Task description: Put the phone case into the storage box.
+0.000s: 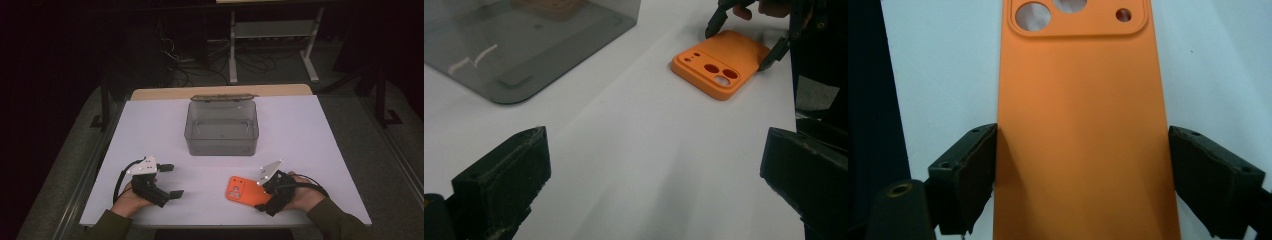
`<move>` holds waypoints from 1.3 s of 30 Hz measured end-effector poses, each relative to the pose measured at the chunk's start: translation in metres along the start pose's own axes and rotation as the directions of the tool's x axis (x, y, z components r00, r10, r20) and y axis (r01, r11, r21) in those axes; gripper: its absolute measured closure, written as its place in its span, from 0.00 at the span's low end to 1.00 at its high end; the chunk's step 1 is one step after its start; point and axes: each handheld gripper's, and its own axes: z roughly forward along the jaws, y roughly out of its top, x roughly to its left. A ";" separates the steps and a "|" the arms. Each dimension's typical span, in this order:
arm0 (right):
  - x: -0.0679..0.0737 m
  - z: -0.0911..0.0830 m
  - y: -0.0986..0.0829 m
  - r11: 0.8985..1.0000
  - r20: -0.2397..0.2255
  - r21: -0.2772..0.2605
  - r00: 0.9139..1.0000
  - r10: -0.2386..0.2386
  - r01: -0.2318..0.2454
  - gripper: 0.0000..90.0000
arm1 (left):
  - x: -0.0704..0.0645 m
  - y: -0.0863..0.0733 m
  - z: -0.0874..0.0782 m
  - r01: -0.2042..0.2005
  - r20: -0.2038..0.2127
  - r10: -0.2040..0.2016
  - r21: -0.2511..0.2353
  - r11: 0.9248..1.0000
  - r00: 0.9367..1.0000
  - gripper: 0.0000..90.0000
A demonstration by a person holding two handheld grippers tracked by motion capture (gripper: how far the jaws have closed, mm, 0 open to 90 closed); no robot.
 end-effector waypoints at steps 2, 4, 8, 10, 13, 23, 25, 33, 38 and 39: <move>0.000 0.000 0.000 1.000 -0.001 -0.002 1.000 0.005 -0.005 0.17 | 0.000 0.000 0.000 0.001 0.000 -0.001 0.000 1.000 1.000 0.00; 0.000 0.000 0.000 1.000 0.000 0.000 1.000 0.009 -0.009 0.17 | -0.001 0.000 0.000 0.002 0.000 -0.002 -0.002 1.000 1.000 0.00; -0.001 0.000 0.000 1.000 -0.003 -0.006 1.000 0.015 -0.015 0.18 | 0.000 0.000 0.000 0.000 0.000 0.000 0.000 1.000 1.000 0.00; -0.002 -0.001 0.000 1.000 -0.012 -0.004 1.000 0.028 -0.028 0.18 | 0.000 0.000 0.000 -0.002 0.000 0.002 0.001 1.000 1.000 0.00; -0.004 -0.002 0.000 0.999 -0.013 -0.009 0.999 0.032 -0.032 0.18 | 0.000 0.000 0.000 -0.001 0.000 0.001 0.002 1.000 1.000 0.00; -0.008 -0.010 0.006 0.999 -0.022 -0.021 0.999 0.038 -0.038 0.18 | 0.000 0.000 0.000 0.001 -0.001 -0.001 0.000 1.000 1.000 0.00; -0.009 -0.012 0.008 0.999 -0.028 -0.021 0.999 0.034 -0.034 0.18 | 0.000 0.000 0.001 0.002 -0.001 -0.002 -0.003 1.000 1.000 0.00; -0.015 -0.019 0.018 1.000 -0.062 -0.016 0.998 0.020 -0.021 0.18 | 0.001 0.001 0.000 -0.012 0.001 0.012 -0.001 1.000 1.000 0.00; -0.018 -0.022 0.025 1.000 -0.074 -0.015 0.997 0.022 -0.023 0.18 | 0.002 0.001 -0.002 -0.010 -0.002 0.010 -0.006 1.000 1.000 0.00; -0.019 -0.022 0.026 1.000 -0.073 -0.018 0.997 0.018 -0.019 0.18 | 0.003 0.001 -0.002 -0.008 -0.003 0.008 -0.009 1.000 1.000 0.00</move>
